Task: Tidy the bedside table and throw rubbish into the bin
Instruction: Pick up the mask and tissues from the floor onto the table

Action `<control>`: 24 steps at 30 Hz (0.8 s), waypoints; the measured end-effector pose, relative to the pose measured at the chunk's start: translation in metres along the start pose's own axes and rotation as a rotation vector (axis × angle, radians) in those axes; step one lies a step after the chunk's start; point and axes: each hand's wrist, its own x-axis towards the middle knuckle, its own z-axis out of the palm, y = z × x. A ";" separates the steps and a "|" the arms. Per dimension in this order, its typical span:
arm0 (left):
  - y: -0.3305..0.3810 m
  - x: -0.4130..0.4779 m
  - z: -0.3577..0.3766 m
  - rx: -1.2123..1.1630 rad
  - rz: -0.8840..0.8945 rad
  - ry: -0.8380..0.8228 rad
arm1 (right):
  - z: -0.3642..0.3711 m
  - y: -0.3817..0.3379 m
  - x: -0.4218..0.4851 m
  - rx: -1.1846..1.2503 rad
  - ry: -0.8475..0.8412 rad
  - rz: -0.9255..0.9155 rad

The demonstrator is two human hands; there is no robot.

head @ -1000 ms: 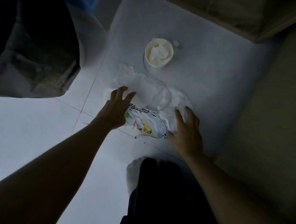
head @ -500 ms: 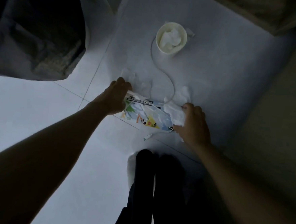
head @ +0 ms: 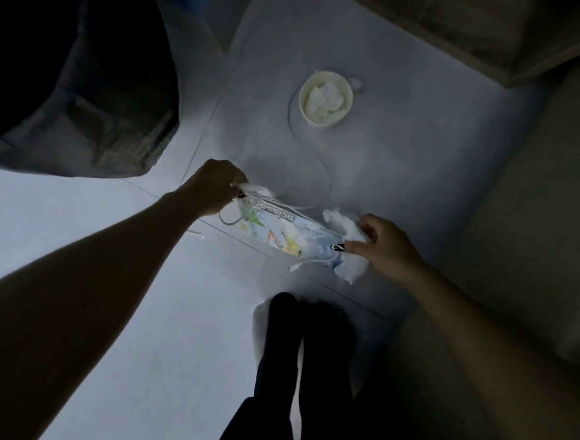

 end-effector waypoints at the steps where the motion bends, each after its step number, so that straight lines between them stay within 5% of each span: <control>1: 0.003 -0.004 -0.006 -0.003 0.000 0.021 | -0.006 -0.004 -0.006 0.030 -0.005 0.016; 8: 0.051 -0.041 -0.068 -0.051 -0.126 0.120 | -0.064 -0.049 -0.059 0.036 0.032 0.007; 15: 0.116 -0.076 -0.136 -0.138 -0.154 0.386 | -0.142 -0.102 -0.110 -0.075 0.121 -0.023; 24: 0.201 -0.147 -0.235 -0.122 -0.106 0.255 | -0.241 -0.187 -0.212 -0.097 0.184 0.013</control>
